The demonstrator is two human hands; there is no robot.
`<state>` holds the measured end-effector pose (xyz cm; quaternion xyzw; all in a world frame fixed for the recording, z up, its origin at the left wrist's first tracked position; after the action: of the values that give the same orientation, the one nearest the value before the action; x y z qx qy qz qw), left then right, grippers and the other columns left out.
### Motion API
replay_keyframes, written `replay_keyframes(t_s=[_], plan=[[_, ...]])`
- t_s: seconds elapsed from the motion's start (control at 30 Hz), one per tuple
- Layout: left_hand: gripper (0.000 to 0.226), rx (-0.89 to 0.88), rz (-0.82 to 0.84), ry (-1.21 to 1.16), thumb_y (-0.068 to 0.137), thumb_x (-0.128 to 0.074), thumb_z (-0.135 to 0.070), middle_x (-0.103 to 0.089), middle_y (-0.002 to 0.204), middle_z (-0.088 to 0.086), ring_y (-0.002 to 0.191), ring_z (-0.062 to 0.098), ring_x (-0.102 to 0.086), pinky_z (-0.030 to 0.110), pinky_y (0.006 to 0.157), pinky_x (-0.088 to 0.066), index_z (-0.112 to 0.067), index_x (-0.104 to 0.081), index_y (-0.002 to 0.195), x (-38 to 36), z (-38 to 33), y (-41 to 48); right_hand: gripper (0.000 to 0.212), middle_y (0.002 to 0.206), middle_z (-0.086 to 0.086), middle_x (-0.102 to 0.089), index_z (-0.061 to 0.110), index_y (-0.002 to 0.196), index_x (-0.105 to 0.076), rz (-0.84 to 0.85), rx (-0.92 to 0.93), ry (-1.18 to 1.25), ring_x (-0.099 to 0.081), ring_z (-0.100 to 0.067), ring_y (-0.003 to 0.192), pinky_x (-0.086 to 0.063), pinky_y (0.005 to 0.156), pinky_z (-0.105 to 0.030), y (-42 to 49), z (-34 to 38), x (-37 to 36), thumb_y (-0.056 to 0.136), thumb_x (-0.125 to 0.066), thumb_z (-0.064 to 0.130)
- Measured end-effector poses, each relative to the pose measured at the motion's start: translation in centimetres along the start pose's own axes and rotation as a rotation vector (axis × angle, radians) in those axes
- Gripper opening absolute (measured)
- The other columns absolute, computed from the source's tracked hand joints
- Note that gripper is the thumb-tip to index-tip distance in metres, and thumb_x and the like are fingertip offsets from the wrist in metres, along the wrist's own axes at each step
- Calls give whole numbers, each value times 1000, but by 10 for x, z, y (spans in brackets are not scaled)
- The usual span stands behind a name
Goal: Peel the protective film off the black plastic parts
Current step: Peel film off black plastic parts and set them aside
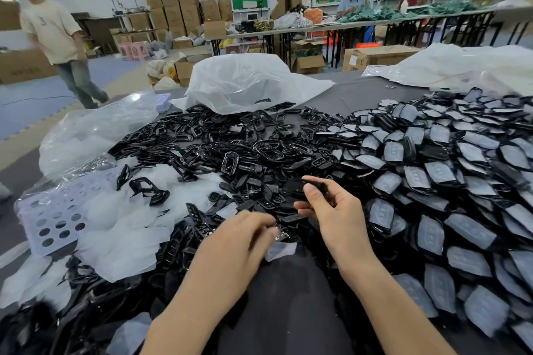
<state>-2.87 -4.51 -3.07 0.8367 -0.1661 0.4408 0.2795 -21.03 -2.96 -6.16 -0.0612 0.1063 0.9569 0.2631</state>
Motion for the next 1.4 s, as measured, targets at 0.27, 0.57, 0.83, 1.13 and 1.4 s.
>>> replay_keyframes(t_s=[0.27, 0.57, 0.83, 1.13, 1.4], plan=[[44, 397, -75, 492, 97, -53, -36, -57, 128, 14, 119, 36, -51, 46, 98, -42, -13, -54, 134, 46, 88, 32, 18, 79, 6, -77, 37, 102, -72, 41, 6, -86, -75, -13, 76, -60, 75, -30, -6, -5, -11, 100, -62, 22], [24, 398, -69, 402, 100, -45, -27, -64, 85, 2, 81, 26, -59, 35, 65, -45, -17, -57, 82, 56, 109, 51, 15, 77, 7, -77, 39, 106, -69, 70, 2, -122, -74, -10, 74, -57, 71, -20, -10, -2, -14, 101, -60, 28], [20, 328, -466, -296, 101, -52, -39, -64, 91, -12, 77, 5, -57, 27, 75, -43, -40, -72, 106, 90, 81, 24, 15, 75, 7, -76, 40, 105, -70, 74, -6, -122, -74, -10, 71, -54, 67, -14, -13, 1, -18, 100, -61, 29], [26, 308, -271, -835, 96, -59, -14, -72, 77, -5, 75, 11, -69, 23, 73, -57, -35, -69, 108, 15, 32, 15, 17, 99, -11, -78, 19, 99, -78, 97, -174, 293, -77, -24, 82, -59, 64, -22, -13, 3, -27, 97, -64, 9], [26, 227, -287, -759, 97, -58, -13, -70, 83, -5, 73, 13, -66, 20, 71, -52, -38, -65, 95, 0, 15, 4, 29, 104, -16, -77, 8, 109, -72, 171, -367, 624, -77, -21, 84, -61, 67, -27, -17, -3, -35, 81, -69, 17]])
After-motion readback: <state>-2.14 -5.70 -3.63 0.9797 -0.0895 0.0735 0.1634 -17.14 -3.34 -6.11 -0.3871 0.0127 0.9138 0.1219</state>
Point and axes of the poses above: each hand's wrist, its own y-axis towards the middle knuckle, its own x-axis out of the back of the hand, z = x × y, the point moved 7 cm from there along y, towards the middle knuckle
